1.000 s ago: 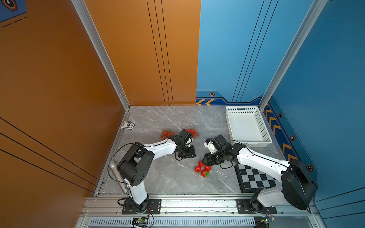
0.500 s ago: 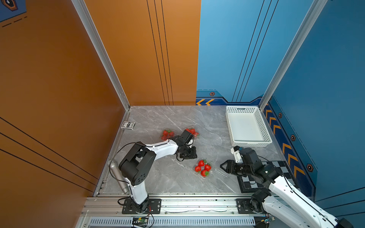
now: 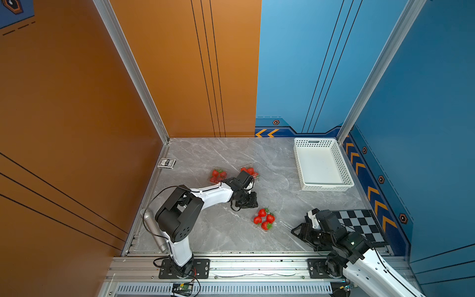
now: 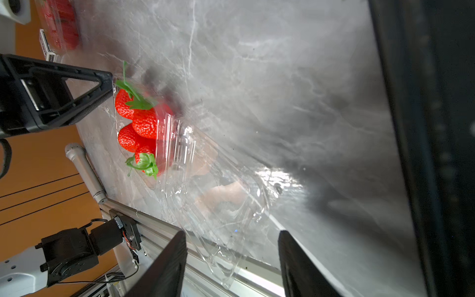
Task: Pack strawberries into containers
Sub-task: Close the packing box at the center of the board.
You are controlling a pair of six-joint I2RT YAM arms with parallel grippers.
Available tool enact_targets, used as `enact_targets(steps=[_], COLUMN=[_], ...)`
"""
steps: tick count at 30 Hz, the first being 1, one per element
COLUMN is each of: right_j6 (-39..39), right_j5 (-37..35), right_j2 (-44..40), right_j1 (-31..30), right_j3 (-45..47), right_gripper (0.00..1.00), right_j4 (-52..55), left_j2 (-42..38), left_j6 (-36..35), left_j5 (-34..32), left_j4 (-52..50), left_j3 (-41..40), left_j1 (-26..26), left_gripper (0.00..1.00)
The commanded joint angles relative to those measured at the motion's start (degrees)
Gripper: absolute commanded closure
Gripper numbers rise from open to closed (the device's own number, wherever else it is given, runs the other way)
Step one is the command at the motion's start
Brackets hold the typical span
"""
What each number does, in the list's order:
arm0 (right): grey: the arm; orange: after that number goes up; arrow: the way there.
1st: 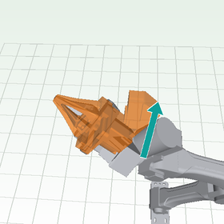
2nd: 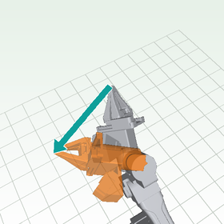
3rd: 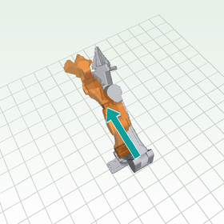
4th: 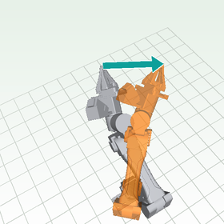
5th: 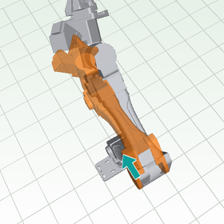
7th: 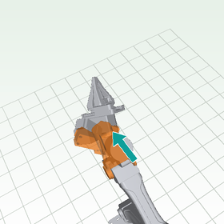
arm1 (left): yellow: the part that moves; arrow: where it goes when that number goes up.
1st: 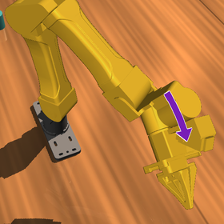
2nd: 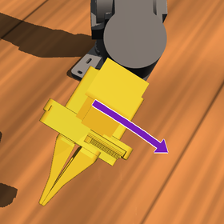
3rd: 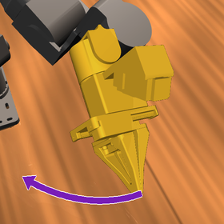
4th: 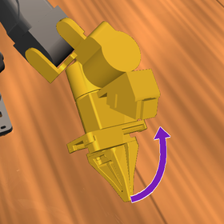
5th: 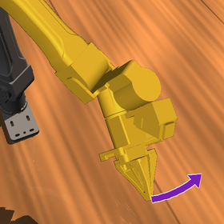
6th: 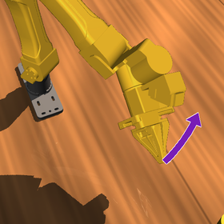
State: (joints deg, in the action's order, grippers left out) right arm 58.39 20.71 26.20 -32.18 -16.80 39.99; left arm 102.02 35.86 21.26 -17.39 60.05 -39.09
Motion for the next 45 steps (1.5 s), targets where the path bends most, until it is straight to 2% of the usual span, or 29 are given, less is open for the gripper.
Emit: enact_targets(steps=[1,7,11,17,22,33,38,45], right_j6=[2.8,6.5,6.3,7.6,8.0,9.7,8.3,6.1], right_j5=[-1.6,-1.5,-1.9,0.3,1.6,5.2,6.7,7.1], right_j2=[-1.4,-0.5,0.8,4.4,8.2,7.8,12.9,25.1], right_j1=[-1.3,-3.4,-3.9,-4.1,-4.5,-4.7,-5.3,-7.5], right_j3=[0.7,5.0,5.3,6.3,5.9,2.0,-1.0,-5.8], right_gripper=[0.4,0.39,0.39,0.38,0.39,0.38,0.33,0.31], right_j4=[1.7,-5.1,-8.2,-18.7,-25.1,-31.1,-34.5,-41.7], left_j2=[-0.2,0.0,-0.2,-0.3,-0.5,-1.0,-2.2,-4.9], left_j6=[0.4,0.4,0.5,0.5,0.6,0.7,1.0,1.2], left_j5=[-0.2,-0.2,-0.3,-0.5,-0.4,-0.4,-1.1,-2.3], left_j4=[-0.4,-0.4,-0.4,-0.4,-0.4,-0.4,-0.4,-0.3], left_j3=[0.2,0.5,0.5,0.6,0.6,0.8,0.3,-0.6], left_j1=[-0.6,-0.8,-0.9,-1.0,-1.0,-0.5,0.0,1.7], left_gripper=[0.72,0.72,0.72,0.72,0.72,0.72,0.7,0.65])
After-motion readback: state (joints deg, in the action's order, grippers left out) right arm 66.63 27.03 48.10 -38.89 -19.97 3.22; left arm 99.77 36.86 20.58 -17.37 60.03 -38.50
